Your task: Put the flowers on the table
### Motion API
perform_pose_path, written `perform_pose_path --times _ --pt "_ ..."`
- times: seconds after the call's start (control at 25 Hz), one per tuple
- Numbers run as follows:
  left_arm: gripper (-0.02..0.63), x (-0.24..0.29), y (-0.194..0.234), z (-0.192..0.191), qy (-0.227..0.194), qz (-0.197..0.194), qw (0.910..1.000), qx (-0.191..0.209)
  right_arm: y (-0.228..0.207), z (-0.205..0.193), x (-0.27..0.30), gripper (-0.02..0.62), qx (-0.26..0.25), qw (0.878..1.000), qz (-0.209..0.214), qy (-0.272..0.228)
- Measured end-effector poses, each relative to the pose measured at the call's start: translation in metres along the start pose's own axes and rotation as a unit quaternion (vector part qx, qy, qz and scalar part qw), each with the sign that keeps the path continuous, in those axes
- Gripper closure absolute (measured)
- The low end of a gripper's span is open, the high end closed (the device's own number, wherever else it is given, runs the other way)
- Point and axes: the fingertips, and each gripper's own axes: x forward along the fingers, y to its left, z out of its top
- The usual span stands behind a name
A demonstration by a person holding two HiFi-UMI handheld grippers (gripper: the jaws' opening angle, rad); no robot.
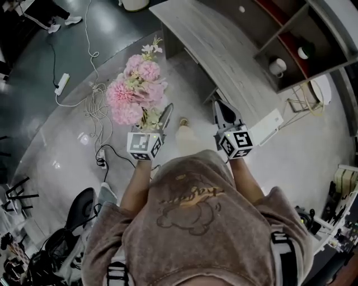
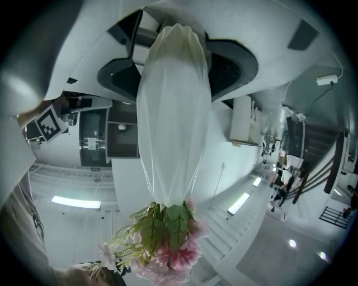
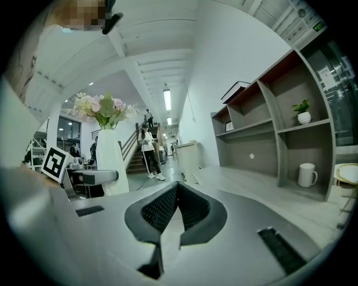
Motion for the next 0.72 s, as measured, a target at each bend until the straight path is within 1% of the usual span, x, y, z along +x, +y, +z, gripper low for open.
perform_pose_path --times 0.12,0.28,0.36,0.6,0.72 --pt "0.242 0.029 0.008 0.015 -0.005 -0.003 1.0000 0.000 -0.014 0.016 0.027 0.600 0.000 1.000 0.008 0.000" --pt "0.242 0.092 0.033 0.038 0.005 -0.004 1.0000 -0.003 -0.045 0.044 0.085 0.600 0.006 1.000 0.019 0.005" --pt "0.242 0.116 0.044 0.044 0.004 -0.003 1.0000 -0.006 -0.055 0.053 0.108 0.600 0.005 1.000 0.027 0.004" --pt "0.242 0.124 0.044 0.052 -0.016 0.001 0.9999 -0.006 -0.062 0.063 0.114 0.600 -0.011 0.999 0.040 -0.006" --pt "0.242 0.133 0.050 0.054 -0.023 0.005 0.9997 -0.002 -0.068 0.065 0.127 0.601 -0.016 0.999 0.043 -0.009"
